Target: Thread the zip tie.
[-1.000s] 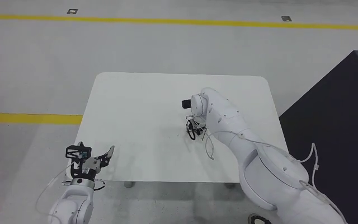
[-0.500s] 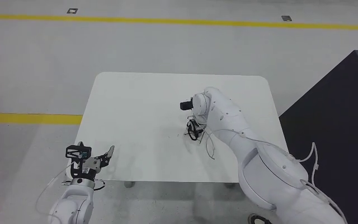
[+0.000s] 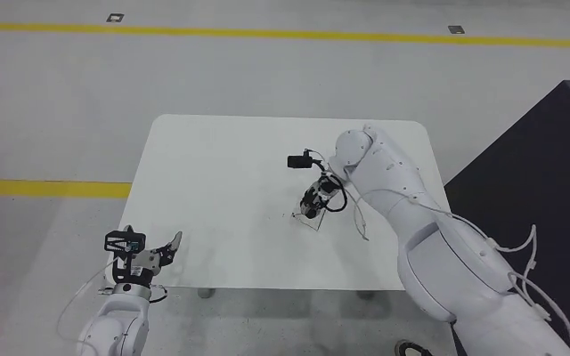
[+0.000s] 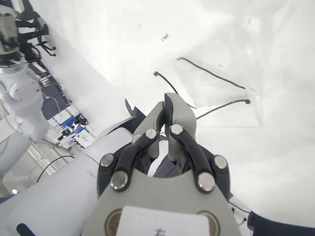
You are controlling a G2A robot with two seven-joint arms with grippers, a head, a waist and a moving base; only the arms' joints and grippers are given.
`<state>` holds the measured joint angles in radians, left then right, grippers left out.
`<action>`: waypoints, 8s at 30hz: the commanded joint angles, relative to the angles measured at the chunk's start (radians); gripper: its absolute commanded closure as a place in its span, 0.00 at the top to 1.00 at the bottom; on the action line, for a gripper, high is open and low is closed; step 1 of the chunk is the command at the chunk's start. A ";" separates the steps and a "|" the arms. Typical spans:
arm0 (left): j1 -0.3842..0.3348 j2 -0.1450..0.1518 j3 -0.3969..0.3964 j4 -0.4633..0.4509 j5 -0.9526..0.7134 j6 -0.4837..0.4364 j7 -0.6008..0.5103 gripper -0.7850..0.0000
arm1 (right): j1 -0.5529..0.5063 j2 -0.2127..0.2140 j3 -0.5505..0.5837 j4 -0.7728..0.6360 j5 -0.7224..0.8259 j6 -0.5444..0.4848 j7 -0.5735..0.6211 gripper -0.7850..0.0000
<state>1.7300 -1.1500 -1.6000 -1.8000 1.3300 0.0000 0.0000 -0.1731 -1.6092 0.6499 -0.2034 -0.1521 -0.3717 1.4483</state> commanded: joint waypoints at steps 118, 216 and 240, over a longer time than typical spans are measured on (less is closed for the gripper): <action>0.000 0.000 0.000 0.000 0.000 0.000 0.000 1.00 | -0.104 0.319 -0.230 -0.643 0.038 -0.109 -0.109 0.00; 0.000 0.000 0.000 0.000 0.000 0.000 0.000 1.00 | -0.028 0.095 -0.480 -0.215 0.086 -0.374 -0.373 0.05; 0.000 0.000 0.000 0.000 0.000 0.000 0.000 1.00 | -0.045 0.111 -0.480 -0.238 0.077 -0.380 -0.379 0.00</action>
<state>1.7300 -1.1500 -1.6000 -1.8000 1.3300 0.0000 0.0000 -0.2179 -1.4987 0.1700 -0.4415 -0.0753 -0.7519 1.0689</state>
